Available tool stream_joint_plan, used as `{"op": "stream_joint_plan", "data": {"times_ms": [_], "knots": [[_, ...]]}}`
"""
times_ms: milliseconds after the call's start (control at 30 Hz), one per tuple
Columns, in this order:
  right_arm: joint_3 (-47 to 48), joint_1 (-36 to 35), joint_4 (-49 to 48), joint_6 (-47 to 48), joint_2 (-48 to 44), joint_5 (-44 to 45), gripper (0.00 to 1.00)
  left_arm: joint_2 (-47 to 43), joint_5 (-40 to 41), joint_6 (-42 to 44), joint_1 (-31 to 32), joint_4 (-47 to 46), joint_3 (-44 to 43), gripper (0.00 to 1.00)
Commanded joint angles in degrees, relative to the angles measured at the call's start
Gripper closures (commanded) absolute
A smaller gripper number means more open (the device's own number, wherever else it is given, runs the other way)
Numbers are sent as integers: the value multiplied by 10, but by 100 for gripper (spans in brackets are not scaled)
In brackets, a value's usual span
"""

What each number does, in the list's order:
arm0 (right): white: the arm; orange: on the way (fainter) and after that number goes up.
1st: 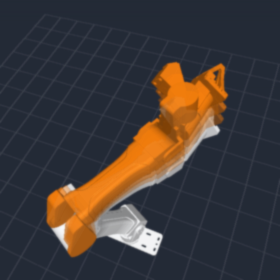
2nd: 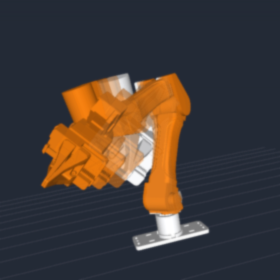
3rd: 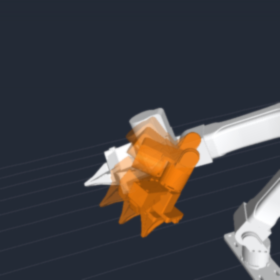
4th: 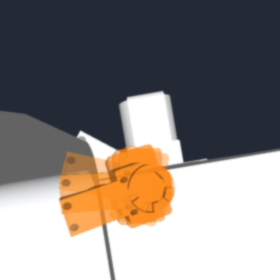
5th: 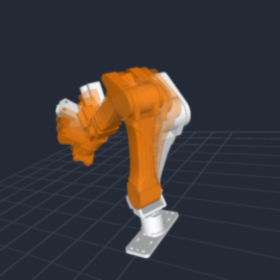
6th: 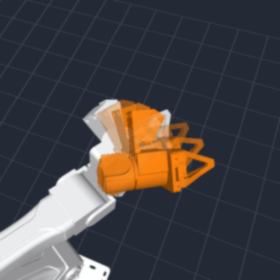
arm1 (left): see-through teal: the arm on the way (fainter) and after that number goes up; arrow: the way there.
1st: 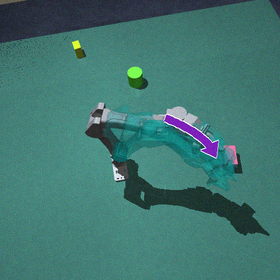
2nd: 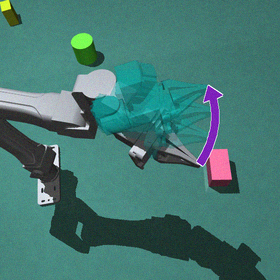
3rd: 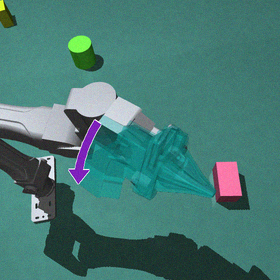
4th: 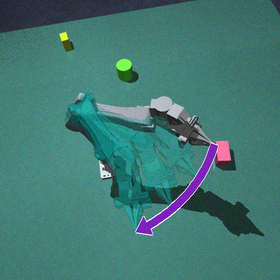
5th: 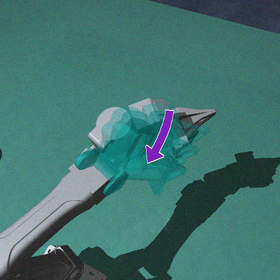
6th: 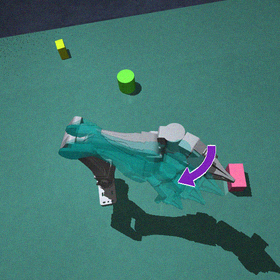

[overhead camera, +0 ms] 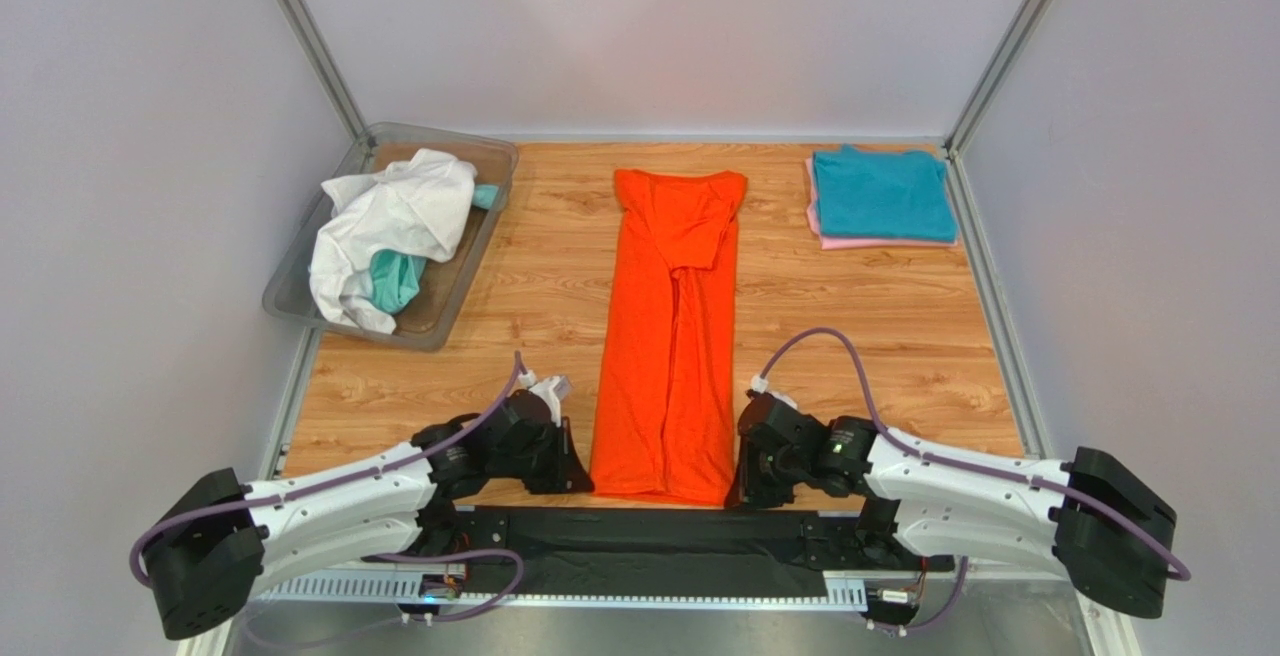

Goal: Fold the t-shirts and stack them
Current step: Fold the tshirt

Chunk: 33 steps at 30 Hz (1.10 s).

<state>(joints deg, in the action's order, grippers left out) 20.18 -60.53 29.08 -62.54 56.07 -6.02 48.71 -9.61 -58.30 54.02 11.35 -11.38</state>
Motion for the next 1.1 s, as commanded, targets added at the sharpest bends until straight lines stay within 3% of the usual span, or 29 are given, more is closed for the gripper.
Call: {"op": "stream_joint_plan", "data": {"times_ms": [0,200,500,700,833,1067], "knots": [[-7,-12,15,0,-16,-2,100,-15,-21,11,3,28,14,100],[6,-74,15,-28,-33,0,100,-43,-37,15,55,40,7,100],[40,-195,87,-124,-57,85,100,-123,32,-90,163,121,2,100],[76,-191,118,-99,-66,145,100,-117,81,-81,169,138,-41,100],[109,-165,140,-73,-81,173,100,-92,128,-36,168,157,-114,100],[179,-88,153,27,-71,193,100,9,175,28,156,193,-218,100]]}}
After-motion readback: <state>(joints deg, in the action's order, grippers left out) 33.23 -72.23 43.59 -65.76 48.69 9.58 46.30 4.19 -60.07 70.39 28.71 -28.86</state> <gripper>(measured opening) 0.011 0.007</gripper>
